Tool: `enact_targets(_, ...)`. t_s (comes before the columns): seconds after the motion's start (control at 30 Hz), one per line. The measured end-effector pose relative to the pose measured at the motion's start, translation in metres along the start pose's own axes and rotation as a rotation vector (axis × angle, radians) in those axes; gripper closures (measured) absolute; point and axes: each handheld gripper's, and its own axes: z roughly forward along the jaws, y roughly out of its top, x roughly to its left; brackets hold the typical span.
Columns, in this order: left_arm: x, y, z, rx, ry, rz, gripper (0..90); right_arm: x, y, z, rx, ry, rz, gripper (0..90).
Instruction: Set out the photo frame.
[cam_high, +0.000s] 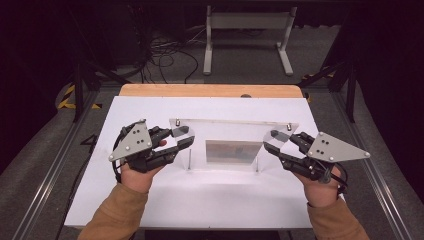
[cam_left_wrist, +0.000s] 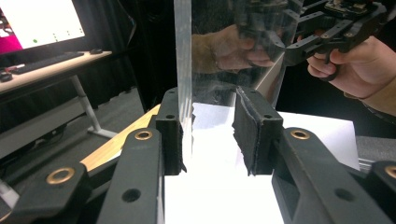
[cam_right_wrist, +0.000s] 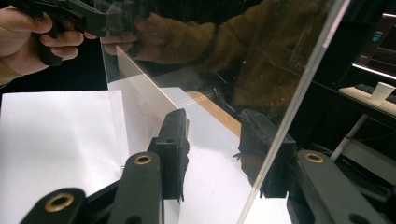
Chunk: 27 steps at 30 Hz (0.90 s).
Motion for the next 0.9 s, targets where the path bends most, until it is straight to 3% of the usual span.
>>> enact_targets(0.4, 0.007, -0.002, 0.004, 0.005, 0.029, -0.026, 62.4, -0.007, -0.002, 0.010, -0.033, 0.006, 0.055, 58.4)
enact_targets(0.5, 0.008, -0.001, 0.008, 0.005, 0.055, -0.027, 60.6, -0.010, -0.003, 0.013, -0.038, -0.002, 0.066, 56.8)
enact_targets(0.6, 0.009, -0.003, 0.012, -0.002, 0.084, -0.005, 57.8, -0.012, -0.004, 0.017, -0.055, -0.017, 0.038, 55.7)
enact_targets(0.73, 0.013, -0.006, 0.017, -0.016, 0.100, -0.015, 56.3, -0.015, -0.006, 0.022, -0.056, -0.028, 0.044, 53.1)
enact_targets(0.83, 0.016, -0.011, 0.024, 0.003, 0.117, -0.002, 52.1, -0.017, -0.008, 0.027, -0.051, -0.060, 0.048, 47.0)
enact_targets(0.9, 0.018, -0.016, 0.029, 0.024, 0.117, -0.009, 44.2, -0.019, -0.010, 0.031, -0.042, -0.063, 0.065, 45.4)
